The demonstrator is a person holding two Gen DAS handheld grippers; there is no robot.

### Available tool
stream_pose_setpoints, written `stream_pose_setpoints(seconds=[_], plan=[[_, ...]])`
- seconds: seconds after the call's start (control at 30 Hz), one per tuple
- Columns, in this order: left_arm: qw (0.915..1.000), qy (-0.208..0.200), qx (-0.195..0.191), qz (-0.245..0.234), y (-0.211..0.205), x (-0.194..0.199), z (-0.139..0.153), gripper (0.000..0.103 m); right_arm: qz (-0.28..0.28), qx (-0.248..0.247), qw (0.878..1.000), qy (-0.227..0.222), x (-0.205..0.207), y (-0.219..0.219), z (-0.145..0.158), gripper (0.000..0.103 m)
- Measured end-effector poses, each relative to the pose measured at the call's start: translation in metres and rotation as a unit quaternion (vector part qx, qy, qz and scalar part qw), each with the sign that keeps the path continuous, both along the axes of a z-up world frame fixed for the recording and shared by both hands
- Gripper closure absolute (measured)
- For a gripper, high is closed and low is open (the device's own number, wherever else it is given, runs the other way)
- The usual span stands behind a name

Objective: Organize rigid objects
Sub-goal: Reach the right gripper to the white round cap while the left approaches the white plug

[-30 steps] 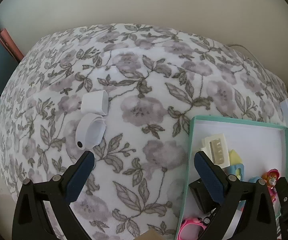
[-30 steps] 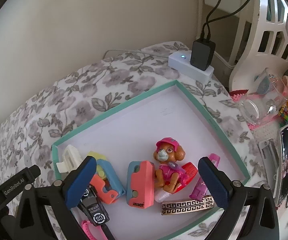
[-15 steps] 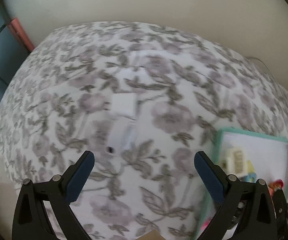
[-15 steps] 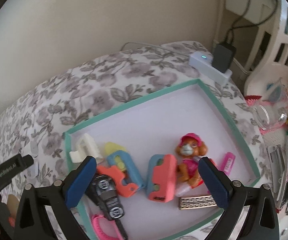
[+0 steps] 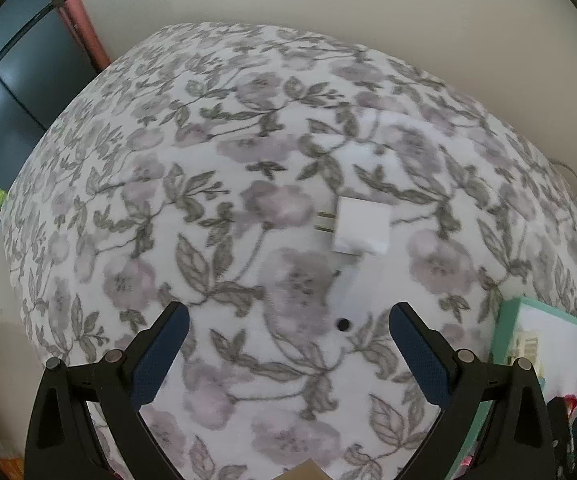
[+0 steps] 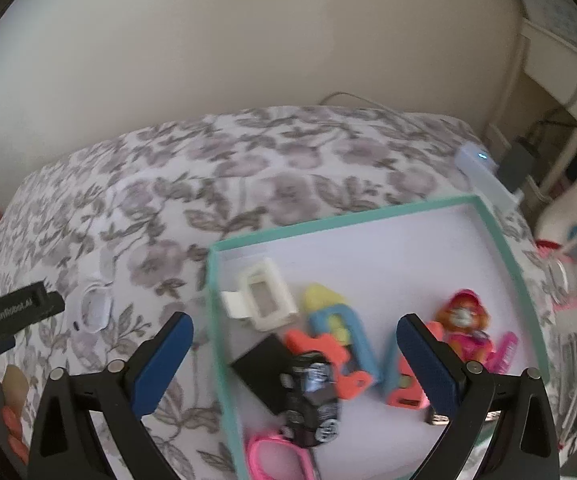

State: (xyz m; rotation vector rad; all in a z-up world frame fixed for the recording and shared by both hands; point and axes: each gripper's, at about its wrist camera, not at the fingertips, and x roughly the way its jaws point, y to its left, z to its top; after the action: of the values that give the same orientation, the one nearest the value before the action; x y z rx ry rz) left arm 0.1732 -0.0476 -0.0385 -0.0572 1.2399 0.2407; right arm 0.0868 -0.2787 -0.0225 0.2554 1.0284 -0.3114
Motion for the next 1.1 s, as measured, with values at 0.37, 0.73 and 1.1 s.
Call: stream_pose_setpoints(seconds=[0.37,0.73,1.1], plan=[[0.9984,0.009,-0.022,0.051,0.050,0.019,-0.009,0.003,0.066,0.024,0.997,-0.016,0.030,0.049,-0.003,0.000],[0.9967,0.026,-0.022,0.074,0.076,0.032,-0.030,0.003,0.112,0.071,0.991,-0.033,0.063,0.091,-0.014,0.000],[0.9924,0.040,0.004,0.116,0.103,0.035,-0.051,0.003,0.142,0.077,0.987,-0.019,0.087,0.119,-0.038,0.000]])
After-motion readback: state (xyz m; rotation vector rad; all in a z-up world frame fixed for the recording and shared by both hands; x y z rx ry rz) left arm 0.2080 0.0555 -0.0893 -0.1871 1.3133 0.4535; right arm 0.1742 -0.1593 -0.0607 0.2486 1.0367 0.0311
